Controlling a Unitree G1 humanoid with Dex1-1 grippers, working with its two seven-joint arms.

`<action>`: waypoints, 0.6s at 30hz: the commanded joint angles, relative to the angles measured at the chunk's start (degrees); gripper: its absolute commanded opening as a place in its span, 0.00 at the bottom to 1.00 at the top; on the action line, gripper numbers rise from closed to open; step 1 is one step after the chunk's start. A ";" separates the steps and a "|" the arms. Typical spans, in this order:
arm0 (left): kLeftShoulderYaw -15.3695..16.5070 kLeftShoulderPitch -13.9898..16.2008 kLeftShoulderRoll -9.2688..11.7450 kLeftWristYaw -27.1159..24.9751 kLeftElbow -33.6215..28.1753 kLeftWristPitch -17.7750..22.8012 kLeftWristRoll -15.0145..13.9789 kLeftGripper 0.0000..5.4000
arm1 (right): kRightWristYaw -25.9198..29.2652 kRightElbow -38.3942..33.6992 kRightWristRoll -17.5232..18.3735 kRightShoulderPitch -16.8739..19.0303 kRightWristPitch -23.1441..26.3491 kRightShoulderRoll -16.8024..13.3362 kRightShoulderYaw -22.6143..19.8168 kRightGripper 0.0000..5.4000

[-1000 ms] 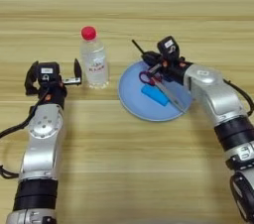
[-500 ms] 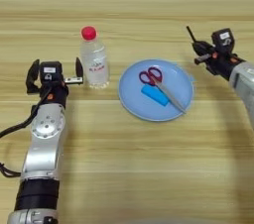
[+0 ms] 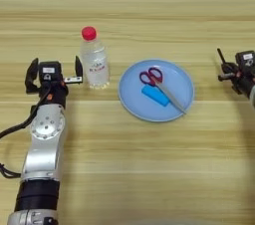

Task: Move the objects on the table

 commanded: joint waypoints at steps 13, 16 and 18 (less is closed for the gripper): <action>-0.07 -0.28 0.31 -0.04 0.12 -0.33 0.32 1.00 | -0.49 6.81 -0.62 -1.20 -3.70 0.12 1.12 0.23; -0.02 -0.28 0.31 -0.03 0.15 -0.34 0.28 1.00 | 0.06 6.30 0.10 -1.14 -4.01 0.47 0.91 0.29; 0.04 -0.27 0.31 -0.02 0.16 -0.35 0.24 1.00 | 0.53 5.06 0.85 -0.92 -4.60 0.89 0.71 0.34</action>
